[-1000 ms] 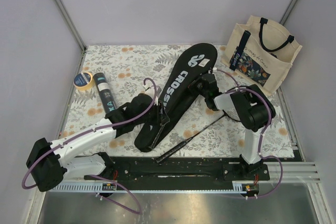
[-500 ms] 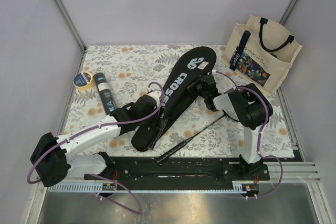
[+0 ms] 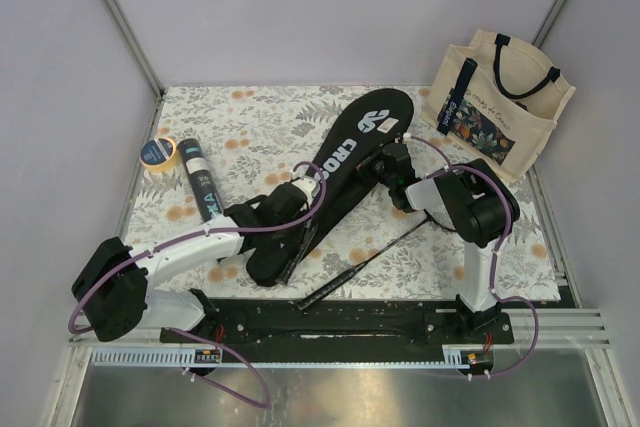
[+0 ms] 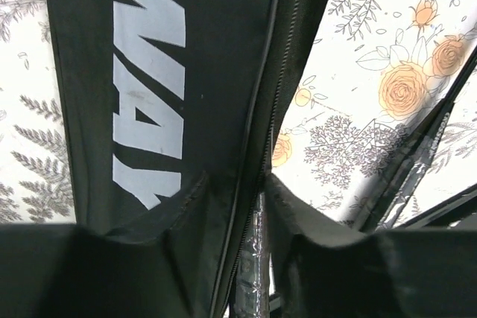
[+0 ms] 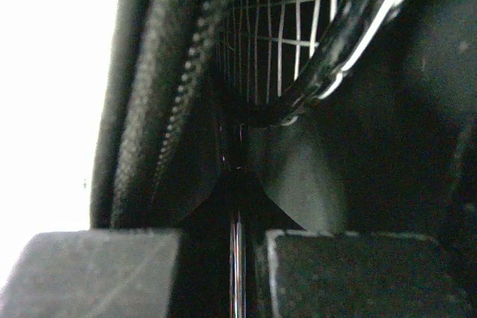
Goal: Pack up the badminton gear
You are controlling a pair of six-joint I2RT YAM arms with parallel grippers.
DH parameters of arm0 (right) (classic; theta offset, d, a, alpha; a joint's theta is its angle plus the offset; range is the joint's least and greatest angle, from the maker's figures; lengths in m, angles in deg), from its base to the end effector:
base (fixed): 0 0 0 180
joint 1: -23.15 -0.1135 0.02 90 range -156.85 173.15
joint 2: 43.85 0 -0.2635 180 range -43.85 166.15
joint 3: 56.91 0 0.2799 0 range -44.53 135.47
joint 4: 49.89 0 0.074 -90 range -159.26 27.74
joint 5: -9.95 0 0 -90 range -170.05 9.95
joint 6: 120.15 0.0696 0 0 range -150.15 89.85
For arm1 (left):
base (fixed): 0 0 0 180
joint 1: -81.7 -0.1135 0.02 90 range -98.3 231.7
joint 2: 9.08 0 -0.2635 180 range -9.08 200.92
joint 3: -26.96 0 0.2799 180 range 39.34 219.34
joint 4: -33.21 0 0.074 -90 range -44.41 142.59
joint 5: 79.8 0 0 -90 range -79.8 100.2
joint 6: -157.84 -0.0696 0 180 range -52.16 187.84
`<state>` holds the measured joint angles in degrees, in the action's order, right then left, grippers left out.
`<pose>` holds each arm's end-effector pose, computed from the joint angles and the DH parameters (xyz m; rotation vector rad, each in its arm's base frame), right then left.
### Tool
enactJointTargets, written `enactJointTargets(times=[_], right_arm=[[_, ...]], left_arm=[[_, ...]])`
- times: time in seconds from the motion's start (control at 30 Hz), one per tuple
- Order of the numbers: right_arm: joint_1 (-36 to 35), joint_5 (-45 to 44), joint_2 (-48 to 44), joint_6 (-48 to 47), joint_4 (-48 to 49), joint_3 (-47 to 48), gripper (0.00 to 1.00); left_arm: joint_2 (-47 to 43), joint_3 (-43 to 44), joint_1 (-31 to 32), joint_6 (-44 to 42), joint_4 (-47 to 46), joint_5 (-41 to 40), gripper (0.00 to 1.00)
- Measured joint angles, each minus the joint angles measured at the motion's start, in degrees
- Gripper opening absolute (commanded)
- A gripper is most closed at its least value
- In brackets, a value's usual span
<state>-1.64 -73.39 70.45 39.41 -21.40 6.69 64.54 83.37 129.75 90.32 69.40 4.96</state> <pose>0.3945 0.1911 0.0830 0.7423 2.0234 1.1464 0.2043 -0.2178 0.1684 0.5249 2.4870 -0.3903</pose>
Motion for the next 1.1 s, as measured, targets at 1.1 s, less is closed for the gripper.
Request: enactJointTargets(times=[1.1], right_arm=[[-0.7, -2.6, 2.8, 0.3, -3.1, 4.4, 0.10]], left_arm=[[-8.3, -1.1, -0.2, 13.0, -6.4, 8.6, 0.00]])
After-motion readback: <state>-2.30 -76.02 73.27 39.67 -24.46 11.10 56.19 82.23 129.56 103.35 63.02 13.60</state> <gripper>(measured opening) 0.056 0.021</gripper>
